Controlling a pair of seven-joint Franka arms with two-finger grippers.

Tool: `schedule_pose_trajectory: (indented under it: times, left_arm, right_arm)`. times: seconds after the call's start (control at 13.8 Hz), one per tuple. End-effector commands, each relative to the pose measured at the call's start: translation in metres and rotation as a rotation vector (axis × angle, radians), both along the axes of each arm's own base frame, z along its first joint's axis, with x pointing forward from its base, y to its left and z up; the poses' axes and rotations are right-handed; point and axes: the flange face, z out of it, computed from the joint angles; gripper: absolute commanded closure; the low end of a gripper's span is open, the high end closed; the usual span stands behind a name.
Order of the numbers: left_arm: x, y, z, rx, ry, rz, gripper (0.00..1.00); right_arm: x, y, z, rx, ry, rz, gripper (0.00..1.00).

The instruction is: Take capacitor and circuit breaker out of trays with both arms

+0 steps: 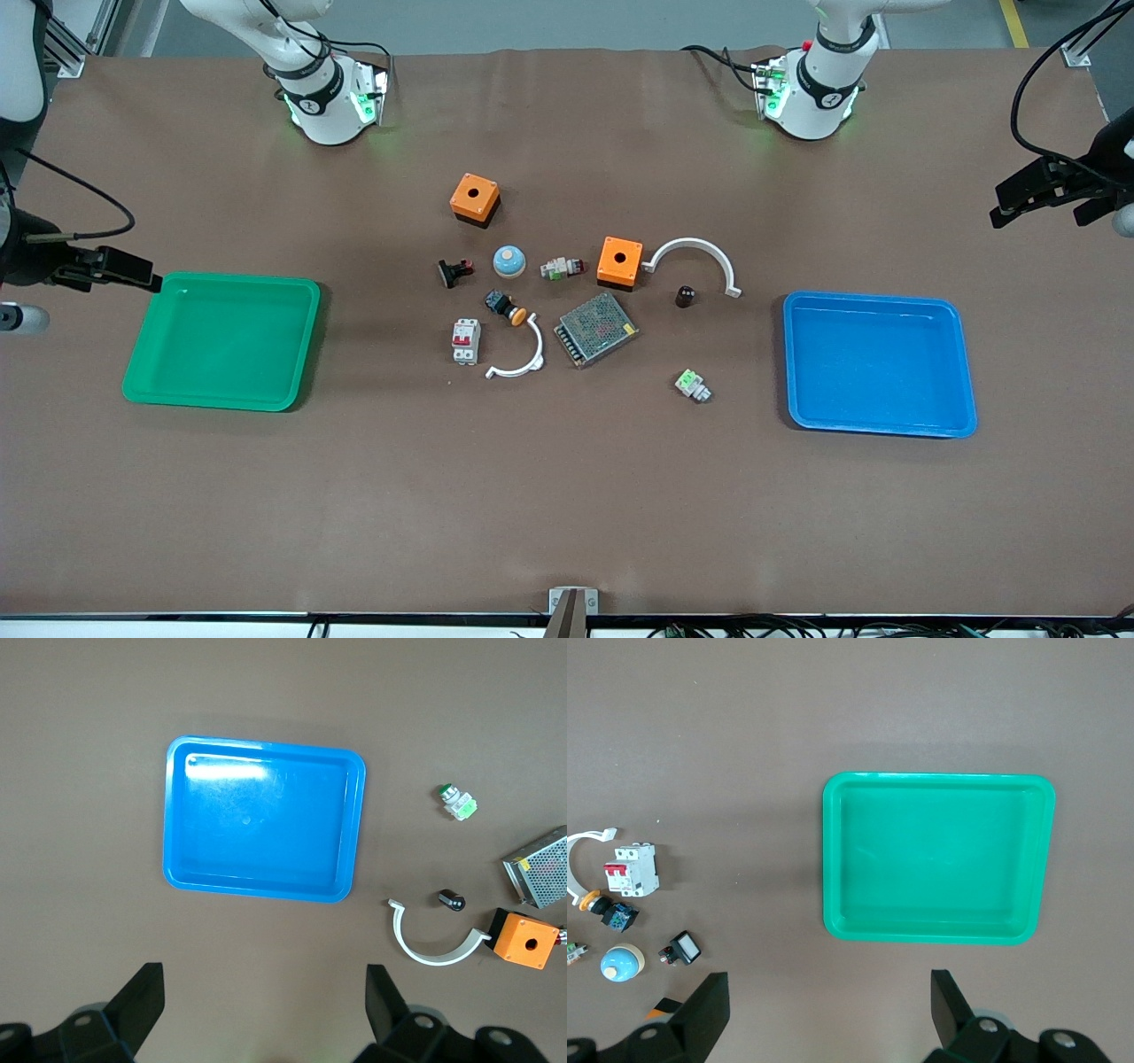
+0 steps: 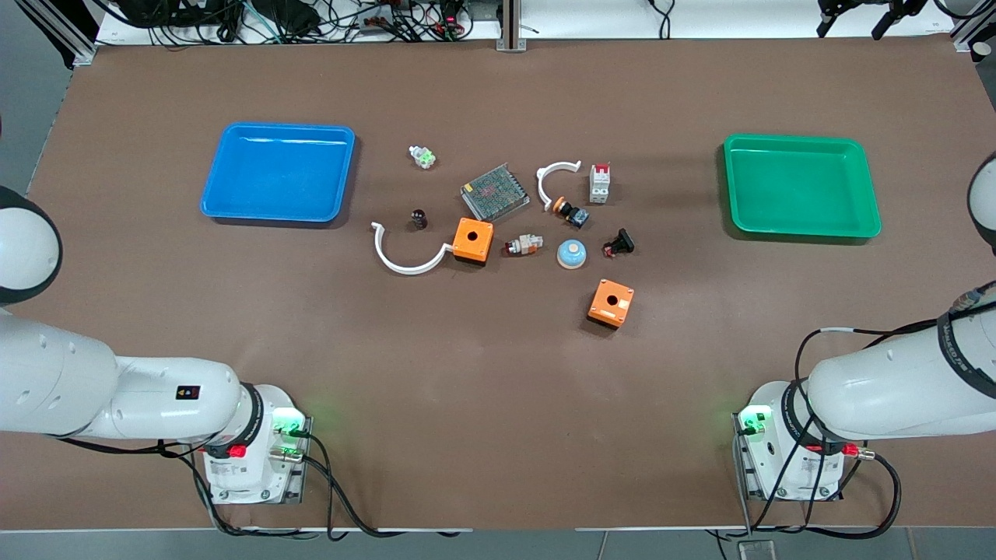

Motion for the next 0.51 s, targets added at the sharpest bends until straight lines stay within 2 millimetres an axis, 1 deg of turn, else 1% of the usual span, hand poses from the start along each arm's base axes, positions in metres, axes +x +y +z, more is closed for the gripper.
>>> schedule_pose_trajectory:
  times: [0.0, 0.22, 0.43]
  left_arm:
    - [0.002, 0.000, 0.004, 0.007, -0.011, -0.021, 0.00]
    - [0.001, -0.003, 0.004, -0.002, -0.009, -0.021, 0.00]
    - [0.001, -0.005, 0.005, -0.003, -0.011, -0.021, 0.00]
  right_arm:
    - [-0.023, 0.003, 0.012, -0.002, -0.026, 0.020, 0.00]
    - [-0.040, 0.004, 0.018, -0.001, -0.035, 0.021, 0.00]
    - [-0.053, 0.003, 0.027, -0.001, -0.049, 0.020, 0.00]
